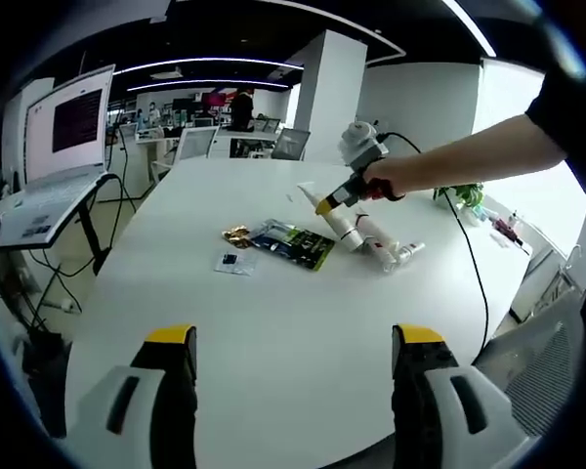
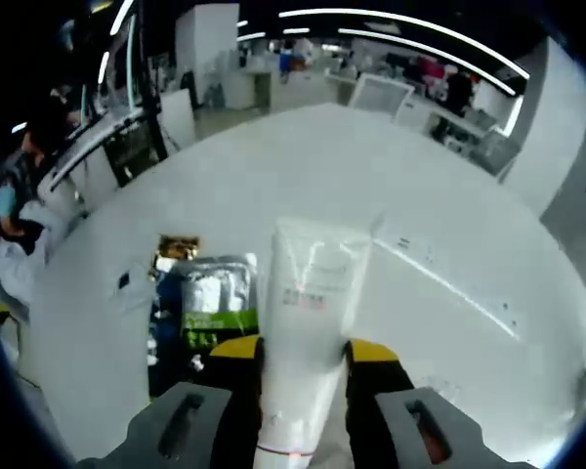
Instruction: Arrange the skincare products in the storage area until every visible bottle or jar stands upright without overlapping.
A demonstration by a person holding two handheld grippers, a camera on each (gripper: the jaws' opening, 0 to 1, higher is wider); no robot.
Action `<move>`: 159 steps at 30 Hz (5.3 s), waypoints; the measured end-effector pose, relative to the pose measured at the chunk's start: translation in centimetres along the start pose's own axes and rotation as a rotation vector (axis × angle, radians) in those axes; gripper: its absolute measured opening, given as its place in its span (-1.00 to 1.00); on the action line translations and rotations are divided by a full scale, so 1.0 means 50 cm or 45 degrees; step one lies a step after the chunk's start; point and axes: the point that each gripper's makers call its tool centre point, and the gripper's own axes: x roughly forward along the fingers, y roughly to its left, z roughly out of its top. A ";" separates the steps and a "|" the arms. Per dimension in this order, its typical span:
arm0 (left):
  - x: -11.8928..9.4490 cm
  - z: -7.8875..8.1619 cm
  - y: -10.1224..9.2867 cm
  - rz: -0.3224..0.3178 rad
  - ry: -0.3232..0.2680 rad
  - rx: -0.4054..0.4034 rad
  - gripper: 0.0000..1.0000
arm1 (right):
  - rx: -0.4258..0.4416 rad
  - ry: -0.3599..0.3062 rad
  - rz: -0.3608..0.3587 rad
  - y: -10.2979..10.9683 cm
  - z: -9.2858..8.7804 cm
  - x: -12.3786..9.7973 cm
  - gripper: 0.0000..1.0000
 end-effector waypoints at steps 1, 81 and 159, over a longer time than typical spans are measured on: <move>0.000 0.000 -0.001 -0.001 0.000 0.006 0.53 | -0.002 -0.008 -0.003 0.001 0.001 -0.004 -0.51; -0.039 0.275 -0.314 -0.501 -0.317 0.130 -0.12 | -0.345 -0.625 -0.001 0.338 -0.044 -0.552 -0.53; -0.114 0.293 -0.476 -1.298 0.034 0.723 -0.83 | -0.270 -0.647 0.886 0.365 -0.111 -0.678 -0.72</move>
